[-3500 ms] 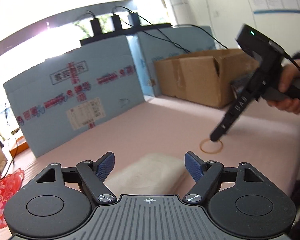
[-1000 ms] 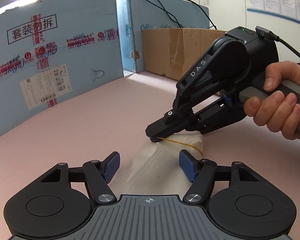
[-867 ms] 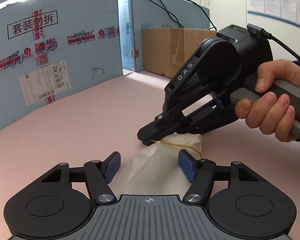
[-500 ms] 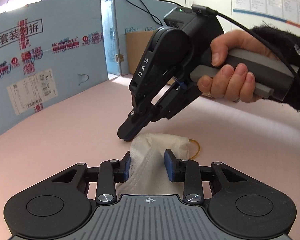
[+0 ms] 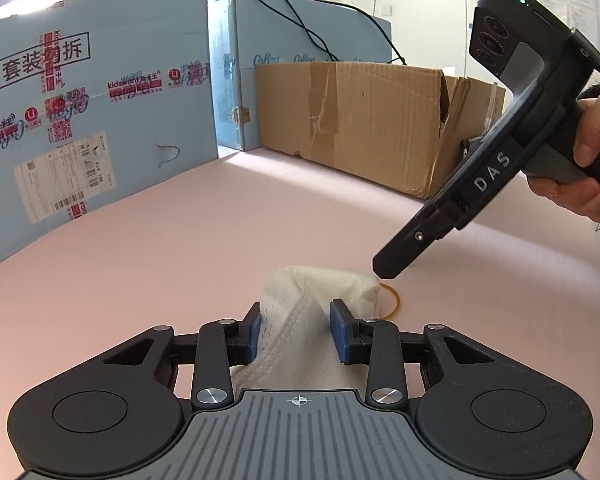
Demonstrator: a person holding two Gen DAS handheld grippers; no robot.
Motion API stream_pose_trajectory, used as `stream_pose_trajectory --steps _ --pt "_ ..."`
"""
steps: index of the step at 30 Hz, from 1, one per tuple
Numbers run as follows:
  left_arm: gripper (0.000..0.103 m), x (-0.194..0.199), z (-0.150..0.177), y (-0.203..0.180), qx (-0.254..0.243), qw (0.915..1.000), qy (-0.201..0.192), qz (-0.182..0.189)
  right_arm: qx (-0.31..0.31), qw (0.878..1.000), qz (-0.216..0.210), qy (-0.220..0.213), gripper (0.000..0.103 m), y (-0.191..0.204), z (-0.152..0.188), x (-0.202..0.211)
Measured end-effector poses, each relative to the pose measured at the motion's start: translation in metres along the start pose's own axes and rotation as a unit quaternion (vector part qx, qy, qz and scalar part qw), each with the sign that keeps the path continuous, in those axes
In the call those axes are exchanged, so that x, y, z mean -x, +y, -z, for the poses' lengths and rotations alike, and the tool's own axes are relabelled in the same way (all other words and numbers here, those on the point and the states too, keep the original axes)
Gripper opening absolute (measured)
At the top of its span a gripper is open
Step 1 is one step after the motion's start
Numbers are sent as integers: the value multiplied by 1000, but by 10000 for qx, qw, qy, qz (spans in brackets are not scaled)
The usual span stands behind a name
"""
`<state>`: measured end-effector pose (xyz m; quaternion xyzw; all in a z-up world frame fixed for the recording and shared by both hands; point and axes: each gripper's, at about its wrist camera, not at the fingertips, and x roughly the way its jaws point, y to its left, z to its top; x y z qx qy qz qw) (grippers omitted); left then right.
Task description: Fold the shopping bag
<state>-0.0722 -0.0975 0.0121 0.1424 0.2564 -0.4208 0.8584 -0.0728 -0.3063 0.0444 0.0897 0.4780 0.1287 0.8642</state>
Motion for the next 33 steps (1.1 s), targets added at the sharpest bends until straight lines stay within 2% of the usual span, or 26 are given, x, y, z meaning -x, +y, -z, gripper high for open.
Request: stream_pose_trajectory --steps 5,10,11,12,14,15,17,18,20,22,24,25,26,33 --pt "33 -4 -3 0 14 10000 8 -46 491 9984 237 -173 31 21 8 -7" --pt "33 -3 -1 -2 4 10000 5 -65 968 9927 691 -197 26 42 14 -9" --pt "33 -4 -2 -4 11 10000 7 -83 1224 9892 772 -237 20 49 19 -9" --pt "33 -4 -2 -5 15 10000 8 -92 1513 9848 800 -291 10 57 24 -9" --pt "33 -4 -2 -5 17 10000 7 -93 1735 9821 636 -358 6 62 30 -7" --pt "33 -4 -2 -5 19 10000 7 -94 1603 9849 535 -371 4 59 27 -7" --pt "33 -5 -2 -4 21 9999 4 -106 643 9971 -197 -368 1 33 17 -4" --pt "33 -5 -2 -4 24 9999 4 -113 -101 9971 -660 -366 1 14 15 -5" --pt "33 -5 -1 -4 34 9999 4 -107 -1393 9798 -1387 -366 1 -21 22 -12" --pt "33 -5 -1 -4 37 9999 5 -104 -2337 9524 -1926 -337 1 -47 31 -21" --pt "33 -5 -1 -4 35 9999 6 -103 -3333 9073 -2543 -312 1 -70 48 -33" --pt "33 -5 -1 -4 29 9999 7 -107 -3641 8895 -2740 -342 1 -77 56 -37" --pt "33 -5 -1 -4 23 9999 7 -112 -3774 8801 -2856 -381 1 -79 60 -39" --pt "34 -5 0 -4 0 9999 4 -122 -4269 8346 -3392 -780 1 -88 73 -44"
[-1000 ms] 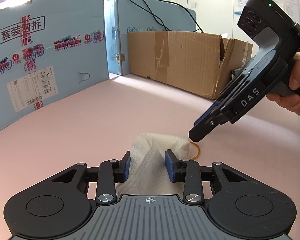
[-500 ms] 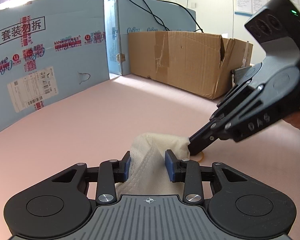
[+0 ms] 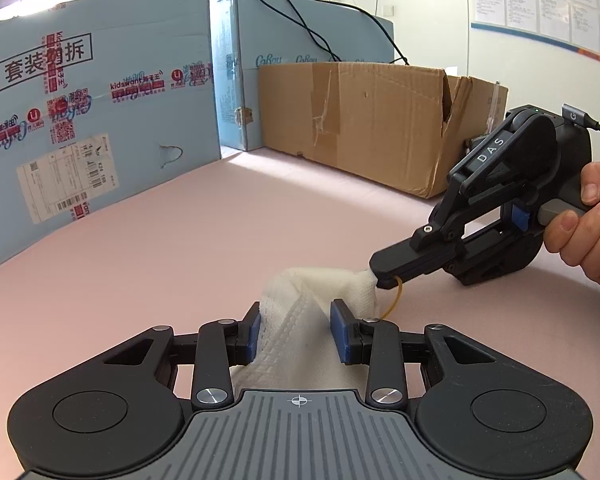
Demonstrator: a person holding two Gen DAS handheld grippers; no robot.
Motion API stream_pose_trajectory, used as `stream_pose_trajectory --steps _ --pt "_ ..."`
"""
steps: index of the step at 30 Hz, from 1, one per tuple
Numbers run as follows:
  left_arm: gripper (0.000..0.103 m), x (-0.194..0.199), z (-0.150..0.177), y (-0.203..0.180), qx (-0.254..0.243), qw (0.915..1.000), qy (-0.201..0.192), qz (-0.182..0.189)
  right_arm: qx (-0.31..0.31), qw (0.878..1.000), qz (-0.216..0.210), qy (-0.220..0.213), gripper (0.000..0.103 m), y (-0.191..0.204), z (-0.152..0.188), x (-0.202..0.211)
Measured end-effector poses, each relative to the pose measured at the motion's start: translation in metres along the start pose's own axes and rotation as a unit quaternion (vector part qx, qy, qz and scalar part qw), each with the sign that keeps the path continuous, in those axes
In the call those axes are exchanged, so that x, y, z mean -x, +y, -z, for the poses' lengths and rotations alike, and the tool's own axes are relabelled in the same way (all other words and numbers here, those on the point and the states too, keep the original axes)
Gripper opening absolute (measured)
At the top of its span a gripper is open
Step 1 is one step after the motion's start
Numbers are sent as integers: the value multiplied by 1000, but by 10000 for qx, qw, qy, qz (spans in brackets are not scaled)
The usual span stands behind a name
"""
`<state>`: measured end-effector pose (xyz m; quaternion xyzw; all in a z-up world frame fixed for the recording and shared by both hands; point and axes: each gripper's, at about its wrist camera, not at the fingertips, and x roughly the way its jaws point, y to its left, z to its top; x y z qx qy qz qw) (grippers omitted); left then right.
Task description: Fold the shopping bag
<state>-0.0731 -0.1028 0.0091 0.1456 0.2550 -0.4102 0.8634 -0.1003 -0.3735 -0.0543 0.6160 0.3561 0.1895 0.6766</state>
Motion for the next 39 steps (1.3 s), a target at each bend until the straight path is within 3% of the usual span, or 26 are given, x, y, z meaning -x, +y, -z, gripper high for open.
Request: stream_pose_trajectory --steps 6,14,20,22,24,27,33,37,39 --pt "34 0 0 -1 -87 10000 -5 -45 68 9999 -82 -36 1 6 -5 -11" --pt "34 -1 0 -2 -96 9999 21 -48 639 9955 704 58 1 38 -22 -47" --pt "34 -4 2 20 563 9976 80 404 864 9883 1253 83 1 54 -34 -68" --pt "30 -3 2 11 329 9989 52 317 860 9851 1487 76 1 55 -39 -72" --pt "24 -1 3 -7 -204 9997 -12 120 842 9856 1445 237 1 52 -42 -74" --pt "19 -1 9 -34 -1117 9935 -85 -219 1033 9808 1556 569 1 58 -47 -80" --pt "18 -2 20 -63 -2362 9695 -185 -636 2055 9467 1899 1598 4 89 -52 -110" --pt "18 -4 28 -73 -2871 9541 -257 -819 2711 9094 2272 2190 5 113 -41 -143" --pt "17 -5 34 -80 -3207 9419 -315 -947 2943 8925 2371 2462 5 120 -29 -153"
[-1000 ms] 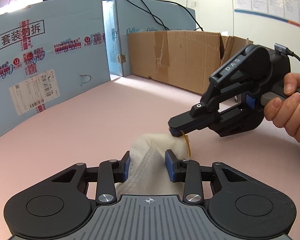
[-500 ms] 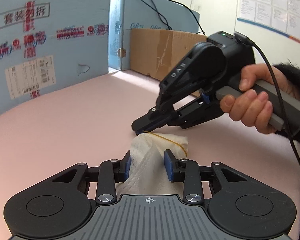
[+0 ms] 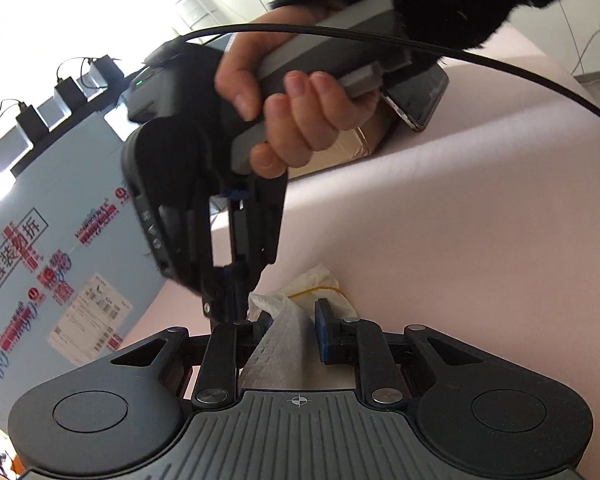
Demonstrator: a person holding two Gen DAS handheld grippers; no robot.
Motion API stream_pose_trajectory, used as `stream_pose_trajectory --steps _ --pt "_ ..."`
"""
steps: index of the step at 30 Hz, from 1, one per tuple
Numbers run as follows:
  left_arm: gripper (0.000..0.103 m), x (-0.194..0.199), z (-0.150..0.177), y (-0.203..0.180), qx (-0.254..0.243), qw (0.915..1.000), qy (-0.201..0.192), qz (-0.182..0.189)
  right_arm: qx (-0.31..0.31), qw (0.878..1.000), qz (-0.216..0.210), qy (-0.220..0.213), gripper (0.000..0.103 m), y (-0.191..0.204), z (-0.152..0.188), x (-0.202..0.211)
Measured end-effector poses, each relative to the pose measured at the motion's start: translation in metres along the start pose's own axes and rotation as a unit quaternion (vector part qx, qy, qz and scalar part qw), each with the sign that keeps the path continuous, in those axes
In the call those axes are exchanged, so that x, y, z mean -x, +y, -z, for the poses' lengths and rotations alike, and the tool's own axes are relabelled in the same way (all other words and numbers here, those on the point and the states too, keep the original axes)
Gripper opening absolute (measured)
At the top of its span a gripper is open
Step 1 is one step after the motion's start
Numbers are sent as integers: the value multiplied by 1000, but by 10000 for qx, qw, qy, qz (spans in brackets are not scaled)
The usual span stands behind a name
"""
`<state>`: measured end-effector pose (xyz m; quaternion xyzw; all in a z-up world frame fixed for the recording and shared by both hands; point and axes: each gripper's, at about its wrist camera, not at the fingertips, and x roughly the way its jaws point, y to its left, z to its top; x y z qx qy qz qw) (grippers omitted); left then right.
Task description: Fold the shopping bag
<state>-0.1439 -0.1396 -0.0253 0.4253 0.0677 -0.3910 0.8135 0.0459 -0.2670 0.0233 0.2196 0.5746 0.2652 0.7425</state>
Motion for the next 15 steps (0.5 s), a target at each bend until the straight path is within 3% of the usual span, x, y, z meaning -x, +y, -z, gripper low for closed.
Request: stream_pose_trajectory --steps 4,5,8,12,15 --pt "16 1 2 -10 -419 9989 -109 -182 645 9967 -5 491 5 26 16 3" --pt "16 2 3 -12 -471 9986 -136 -210 640 9969 87 452 1 23 20 7" --pt "18 6 5 -15 -546 9978 -180 -329 64 9988 -422 224 1 -1 27 22" --pt "21 13 10 4 27 9998 -99 -176 -307 9964 -763 -193 2 -22 36 32" --pt "24 19 11 10 192 9997 -53 -107 -691 9893 -1208 -439 5 -38 49 34"
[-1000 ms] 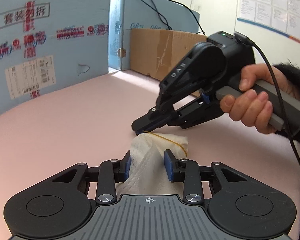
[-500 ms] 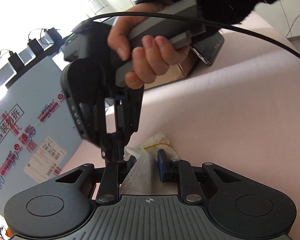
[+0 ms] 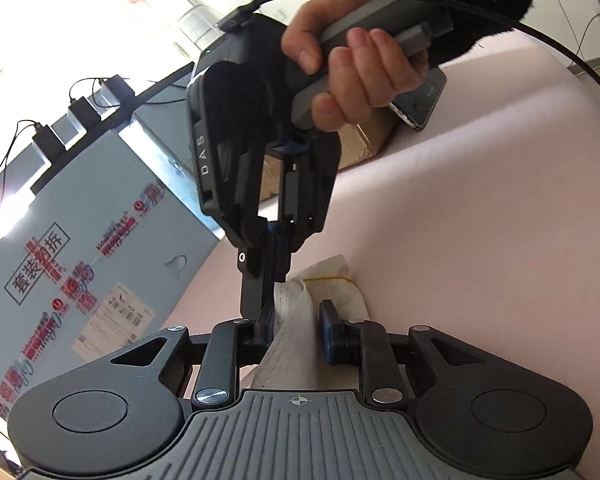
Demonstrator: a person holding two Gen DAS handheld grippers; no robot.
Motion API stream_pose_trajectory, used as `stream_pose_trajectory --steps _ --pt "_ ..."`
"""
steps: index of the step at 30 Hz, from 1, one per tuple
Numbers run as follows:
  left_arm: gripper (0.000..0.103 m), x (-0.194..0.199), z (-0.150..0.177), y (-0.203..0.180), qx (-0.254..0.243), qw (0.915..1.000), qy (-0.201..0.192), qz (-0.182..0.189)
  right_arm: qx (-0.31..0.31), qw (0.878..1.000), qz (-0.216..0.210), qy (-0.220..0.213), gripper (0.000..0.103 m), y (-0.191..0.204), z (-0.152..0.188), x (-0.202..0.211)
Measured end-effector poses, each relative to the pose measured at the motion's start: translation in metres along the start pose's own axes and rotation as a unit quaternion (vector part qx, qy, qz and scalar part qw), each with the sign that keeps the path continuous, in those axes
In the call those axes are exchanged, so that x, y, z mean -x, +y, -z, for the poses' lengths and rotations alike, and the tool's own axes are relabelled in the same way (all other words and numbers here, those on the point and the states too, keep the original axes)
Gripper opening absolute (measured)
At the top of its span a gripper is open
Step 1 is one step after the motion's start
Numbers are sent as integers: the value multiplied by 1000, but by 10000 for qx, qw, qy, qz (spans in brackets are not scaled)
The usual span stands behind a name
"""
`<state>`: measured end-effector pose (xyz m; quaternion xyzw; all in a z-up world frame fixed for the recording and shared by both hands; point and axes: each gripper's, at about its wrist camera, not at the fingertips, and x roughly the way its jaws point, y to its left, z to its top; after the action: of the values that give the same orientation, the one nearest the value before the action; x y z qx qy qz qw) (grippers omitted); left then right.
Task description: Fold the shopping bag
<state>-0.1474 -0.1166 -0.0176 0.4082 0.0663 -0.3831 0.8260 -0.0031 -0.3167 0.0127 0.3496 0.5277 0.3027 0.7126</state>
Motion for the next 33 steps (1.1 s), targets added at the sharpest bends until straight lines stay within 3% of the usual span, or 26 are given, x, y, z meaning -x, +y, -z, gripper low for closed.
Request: stream_pose_trajectory --steps 2,4,5,6,7,10,14,18,21,23,26,29,31,33 --pt "37 4 1 3 63 9999 20 -82 -249 9990 -330 -190 7 -13 7 6" --pt "39 4 4 8 176 9998 55 -96 -168 9965 -613 -546 21 -14 11 15" --pt "39 2 4 10 269 9996 71 -77 -129 9944 -719 -766 39 -14 12 20" --pt "40 2 5 12 373 9993 79 -54 -90 9917 -825 -984 50 -14 13 24" --pt "40 2 5 14 478 9988 88 -31 -50 9884 -925 -1201 50 -14 14 28" --pt "51 3 8 25 945 9954 129 11 76 9906 -320 -1327 48 -17 15 24" --pt "58 11 17 39 1536 9876 320 -47 -458 9904 -380 -1247 11 -41 21 8" --pt "60 20 31 52 1637 9845 577 -243 -457 9904 -468 -1217 8 -38 55 1" --pt "60 24 35 60 1481 9863 685 -232 -405 9926 -672 -926 7 -33 85 -2" --pt "62 31 32 62 1430 9859 749 -443 -216 9939 -548 -927 8 -25 96 -1" --pt "66 44 22 60 1507 9813 742 -945 127 9896 -373 -1385 12 -15 101 15" --pt "81 57 4 51 1823 9702 497 -1514 459 9826 -158 -1791 12 -9 92 26" --pt "81 55 -11 41 2161 9633 318 -1560 648 9799 97 -1883 12 -4 81 24" --pt "81 44 -19 33 2370 9592 390 -1490 877 9780 141 -1889 12 0 73 20"
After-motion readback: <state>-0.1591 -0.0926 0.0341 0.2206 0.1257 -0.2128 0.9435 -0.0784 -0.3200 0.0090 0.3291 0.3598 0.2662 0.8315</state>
